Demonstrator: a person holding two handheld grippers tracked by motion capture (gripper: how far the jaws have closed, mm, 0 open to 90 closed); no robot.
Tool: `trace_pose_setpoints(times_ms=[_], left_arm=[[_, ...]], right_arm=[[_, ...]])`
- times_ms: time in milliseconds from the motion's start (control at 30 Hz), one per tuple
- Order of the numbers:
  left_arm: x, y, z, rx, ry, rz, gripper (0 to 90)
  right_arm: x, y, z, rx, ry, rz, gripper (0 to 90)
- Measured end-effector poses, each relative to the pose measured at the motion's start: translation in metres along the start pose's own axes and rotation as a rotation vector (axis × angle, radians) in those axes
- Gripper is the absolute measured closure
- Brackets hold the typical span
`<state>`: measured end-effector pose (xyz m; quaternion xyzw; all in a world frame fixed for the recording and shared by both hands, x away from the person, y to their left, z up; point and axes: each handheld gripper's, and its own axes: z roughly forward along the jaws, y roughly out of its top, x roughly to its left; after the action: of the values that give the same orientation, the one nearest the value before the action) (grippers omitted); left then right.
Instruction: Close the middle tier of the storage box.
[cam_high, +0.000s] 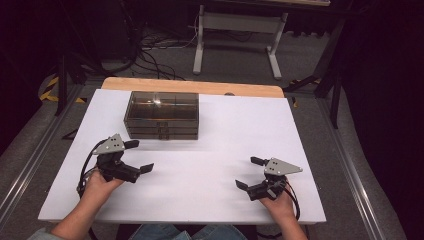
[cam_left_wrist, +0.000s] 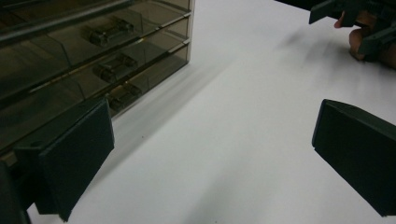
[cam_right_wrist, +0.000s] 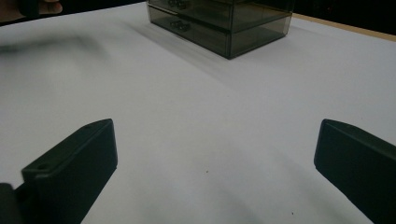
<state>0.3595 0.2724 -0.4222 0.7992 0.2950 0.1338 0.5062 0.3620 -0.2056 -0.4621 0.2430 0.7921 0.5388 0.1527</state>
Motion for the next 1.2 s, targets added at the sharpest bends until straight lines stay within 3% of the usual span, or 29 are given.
trace_pose_setpoints(times_ms=[333, 433, 467, 533, 667, 800, 1000, 1200], left_arm=[[0.000, -0.022, -0.010, -0.071, 0.021, -0.027, 0.0], [0.000, -0.029, -0.012, -0.066, 0.041, -0.023, 0.0], [-0.001, -0.032, -0.012, -0.074, 0.041, -0.040, 0.0], [0.000, -0.037, -0.013, -0.067, 0.050, -0.024, 0.0], [0.001, -0.045, -0.016, -0.082, 0.038, -0.085, 0.0], [0.004, -0.053, -0.020, -0.093, 0.055, -0.113, 0.0], [0.003, -0.056, -0.024, -0.089, 0.084, -0.075, 0.0], [0.005, -0.056, -0.024, -0.105, 0.092, -0.072, 0.0]], right_arm=[[0.000, 0.000, 0.000, 0.001, 0.003, 0.002, 0.0], [0.001, 0.000, 0.000, 0.001, 0.004, 0.002, 0.0], [0.001, 0.000, 0.000, 0.002, 0.003, 0.002, 0.0], [0.001, 0.000, 0.000, 0.002, 0.002, 0.001, 0.0], [0.001, 0.000, 0.000, 0.002, 0.003, 0.001, 0.0], [0.001, 0.000, 0.000, 0.001, 0.006, 0.004, 0.0], [0.001, 0.000, 0.000, 0.001, 0.006, 0.004, 0.0], [0.001, 0.000, 0.000, 0.000, 0.009, -0.001, 0.0]])
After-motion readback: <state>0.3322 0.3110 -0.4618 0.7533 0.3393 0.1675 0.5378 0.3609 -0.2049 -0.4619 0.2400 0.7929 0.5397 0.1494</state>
